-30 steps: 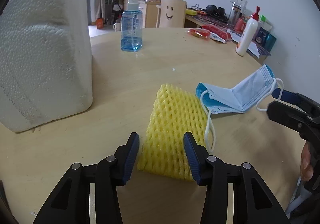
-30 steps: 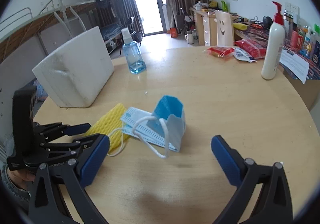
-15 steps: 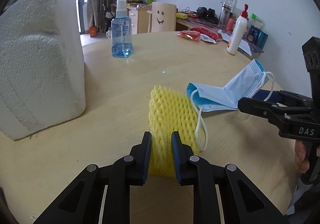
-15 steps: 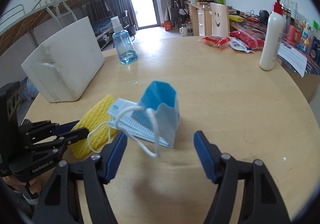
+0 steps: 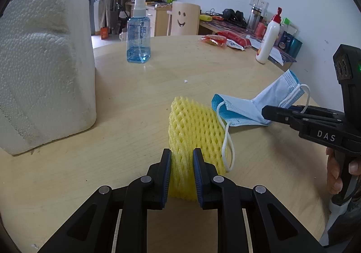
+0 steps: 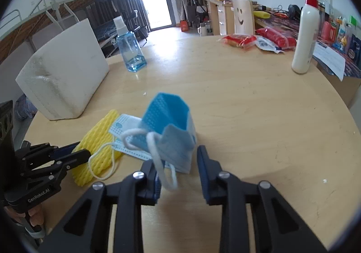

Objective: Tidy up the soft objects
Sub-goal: 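Close the left gripper on the yellow foam net while the right gripper closes on the blue mask, then lift the foam net and blue mask off the table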

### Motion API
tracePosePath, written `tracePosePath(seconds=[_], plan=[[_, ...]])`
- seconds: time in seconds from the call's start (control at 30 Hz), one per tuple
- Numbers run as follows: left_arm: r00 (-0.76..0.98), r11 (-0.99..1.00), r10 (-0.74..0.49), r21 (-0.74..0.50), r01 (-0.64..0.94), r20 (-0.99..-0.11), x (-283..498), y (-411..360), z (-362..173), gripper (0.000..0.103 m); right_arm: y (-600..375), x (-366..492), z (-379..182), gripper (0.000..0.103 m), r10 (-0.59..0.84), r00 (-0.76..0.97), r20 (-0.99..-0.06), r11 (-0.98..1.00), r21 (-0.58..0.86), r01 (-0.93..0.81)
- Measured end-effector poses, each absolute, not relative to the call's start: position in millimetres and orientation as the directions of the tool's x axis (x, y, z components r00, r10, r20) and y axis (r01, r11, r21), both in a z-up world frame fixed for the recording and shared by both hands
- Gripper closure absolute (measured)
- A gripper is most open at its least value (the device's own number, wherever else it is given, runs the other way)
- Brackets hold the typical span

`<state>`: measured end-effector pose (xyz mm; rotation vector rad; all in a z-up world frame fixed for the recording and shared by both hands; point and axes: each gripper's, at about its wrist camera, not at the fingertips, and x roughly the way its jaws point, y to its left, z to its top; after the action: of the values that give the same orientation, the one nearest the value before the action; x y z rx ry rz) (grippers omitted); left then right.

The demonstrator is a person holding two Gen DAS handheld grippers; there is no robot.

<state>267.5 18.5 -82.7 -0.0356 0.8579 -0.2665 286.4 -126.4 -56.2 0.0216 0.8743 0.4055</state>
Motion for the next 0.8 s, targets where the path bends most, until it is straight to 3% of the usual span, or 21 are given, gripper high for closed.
tracePosePath(seconds=[0.17,0.27,0.8], plan=[[0.627,0.968,-0.236,-0.124,0.217,-0.742,266,18,-83,0.082,-128,291,-59,0.086,0.38,0.559,-0.737,0.917,0.222,-0.332],[0.63,0.969,-0.232,-0.119,0.216,-0.741,266,17,-83,0.082,-131,292,-60,0.089,0.399,0.558,-0.728,0.911,0.247,-0.329],[0.654,0.97,-0.224,-0.096,0.225,-0.723,261,17,-79,0.092,-143,282,-49,0.092,0.403,0.596,-0.694,0.913,0.263,-0.311]])
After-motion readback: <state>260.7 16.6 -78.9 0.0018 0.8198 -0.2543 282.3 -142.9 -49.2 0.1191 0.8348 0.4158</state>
